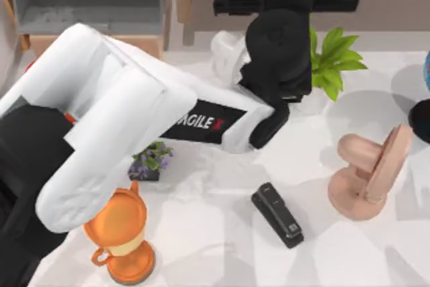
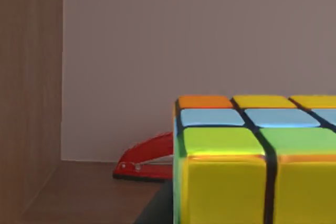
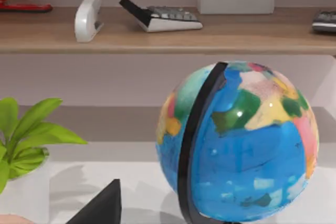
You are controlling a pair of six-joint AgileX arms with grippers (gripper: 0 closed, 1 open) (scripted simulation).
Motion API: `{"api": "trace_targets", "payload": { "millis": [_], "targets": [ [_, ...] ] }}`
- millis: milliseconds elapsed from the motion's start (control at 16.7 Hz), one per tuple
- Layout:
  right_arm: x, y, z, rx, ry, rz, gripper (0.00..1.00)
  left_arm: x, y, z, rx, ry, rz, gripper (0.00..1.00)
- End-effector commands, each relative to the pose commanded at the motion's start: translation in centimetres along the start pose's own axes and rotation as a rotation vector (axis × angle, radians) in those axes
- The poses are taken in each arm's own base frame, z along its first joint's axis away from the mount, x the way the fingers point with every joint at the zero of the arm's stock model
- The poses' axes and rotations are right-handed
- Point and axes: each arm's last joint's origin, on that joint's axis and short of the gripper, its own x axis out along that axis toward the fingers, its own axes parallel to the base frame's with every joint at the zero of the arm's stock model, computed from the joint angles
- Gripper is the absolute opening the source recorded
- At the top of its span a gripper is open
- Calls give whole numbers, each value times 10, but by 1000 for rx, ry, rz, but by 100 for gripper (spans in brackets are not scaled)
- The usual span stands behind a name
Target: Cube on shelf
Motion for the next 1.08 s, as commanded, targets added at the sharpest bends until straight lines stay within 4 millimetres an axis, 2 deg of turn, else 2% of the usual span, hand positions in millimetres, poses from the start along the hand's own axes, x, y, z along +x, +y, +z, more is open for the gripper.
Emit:
{"api": "trace_targets", "payload": {
  "millis": [240,420,540,840,1080],
  "targets": [
    [0,0,0,0,0,0,100,24,-16,30,-88,-89,-47,0],
    [0,0,0,0,0,0,100,44,-17,37,-107,-116,-61,0],
    [0,0,0,0,0,0,100,58,-10,26,-79,-91,-48,0],
    [0,0,0,0,0,0,100,84,25,-31,61,55,43,0],
    [0,0,0,0,0,0,100,85,28,-35,71,66,50,0]
  ]
}}
